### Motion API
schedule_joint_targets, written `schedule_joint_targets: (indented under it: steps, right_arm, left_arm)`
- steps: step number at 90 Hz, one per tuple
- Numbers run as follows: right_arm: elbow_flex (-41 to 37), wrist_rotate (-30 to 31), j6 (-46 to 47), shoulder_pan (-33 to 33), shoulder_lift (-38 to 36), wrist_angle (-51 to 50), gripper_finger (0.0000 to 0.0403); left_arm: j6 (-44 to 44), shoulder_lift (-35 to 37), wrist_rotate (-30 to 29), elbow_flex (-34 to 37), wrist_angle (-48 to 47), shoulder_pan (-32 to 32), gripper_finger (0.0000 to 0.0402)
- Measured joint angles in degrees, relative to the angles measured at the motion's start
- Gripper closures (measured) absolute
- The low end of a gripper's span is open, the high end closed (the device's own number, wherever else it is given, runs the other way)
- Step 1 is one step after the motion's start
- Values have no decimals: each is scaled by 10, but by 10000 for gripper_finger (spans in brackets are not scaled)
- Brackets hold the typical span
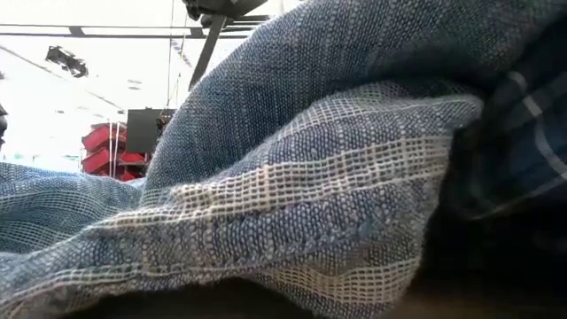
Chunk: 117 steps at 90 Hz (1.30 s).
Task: Hang clothes
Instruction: Hang the black hanger on the hanging rack
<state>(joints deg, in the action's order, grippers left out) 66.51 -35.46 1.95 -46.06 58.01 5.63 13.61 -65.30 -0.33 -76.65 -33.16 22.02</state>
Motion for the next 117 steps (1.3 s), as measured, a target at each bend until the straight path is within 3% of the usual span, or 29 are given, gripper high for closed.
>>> schedule_joint_targets:
  steps: [13, 30, 71, 87, 117]
  right_arm:
    - [79, -72, -13, -7, 60, -105, 212]
    - [101, -101, -25, -4, 108, -121, 199]
    - [101, -76, -61, 1, 146, -190, 237]
    - [101, -95, -94, 2, 146, -227, 251]
    - [100, -103, -123, 2, 144, -245, 207]
  left_arm:
    - [1, -4, 16, -2, -15, 10, 381]
    - [-1, -24, 31, -3, -35, 14, 381]
    - [16, -50, 41, -3, -34, 26, 380]
    - [15, -50, 43, -3, -30, 28, 380]
    - [12, -50, 50, -3, -35, 27, 380]
